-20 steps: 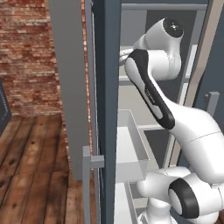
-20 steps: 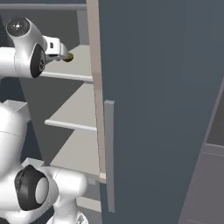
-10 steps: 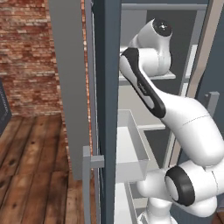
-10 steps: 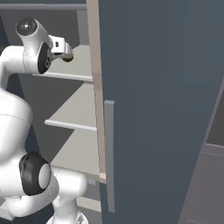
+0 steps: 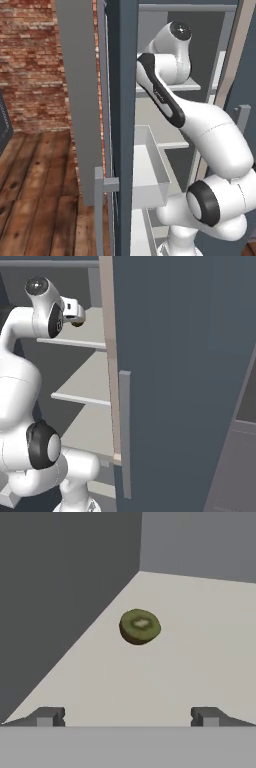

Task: Take the mango, orange, and kiwi from the freezer and place them in the bowl on the counter.

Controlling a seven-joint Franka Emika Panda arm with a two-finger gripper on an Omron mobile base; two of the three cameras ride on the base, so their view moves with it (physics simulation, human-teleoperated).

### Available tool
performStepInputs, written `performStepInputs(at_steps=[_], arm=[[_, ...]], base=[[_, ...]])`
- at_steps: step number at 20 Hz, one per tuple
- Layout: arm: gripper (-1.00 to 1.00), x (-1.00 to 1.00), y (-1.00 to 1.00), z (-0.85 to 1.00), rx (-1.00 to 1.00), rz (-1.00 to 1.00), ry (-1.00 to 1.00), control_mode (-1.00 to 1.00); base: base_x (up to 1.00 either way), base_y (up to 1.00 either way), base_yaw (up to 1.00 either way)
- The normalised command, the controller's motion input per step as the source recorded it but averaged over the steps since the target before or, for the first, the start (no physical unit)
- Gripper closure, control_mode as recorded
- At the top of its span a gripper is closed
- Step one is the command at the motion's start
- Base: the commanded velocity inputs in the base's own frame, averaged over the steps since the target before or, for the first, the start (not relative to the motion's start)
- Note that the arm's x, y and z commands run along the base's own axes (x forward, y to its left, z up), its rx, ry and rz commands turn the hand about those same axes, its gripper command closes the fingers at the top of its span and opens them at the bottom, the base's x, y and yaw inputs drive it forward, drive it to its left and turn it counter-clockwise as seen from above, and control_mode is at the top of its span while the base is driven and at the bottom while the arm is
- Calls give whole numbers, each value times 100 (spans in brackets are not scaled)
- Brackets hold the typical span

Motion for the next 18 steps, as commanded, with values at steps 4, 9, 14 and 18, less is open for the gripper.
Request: performStepInputs(at_steps=[4,9,14,18], arm=[[-100,14,2,-14,0,0,0,-100],[-100,31,8,-6,0,0,1,-100],[-100,48,8,-4,0,0,5,-100],[-100,45,4,-10,0,0,4,-100]], base=[[0,0,0],[0,0,0],[0,0,0],[0,0,0]])
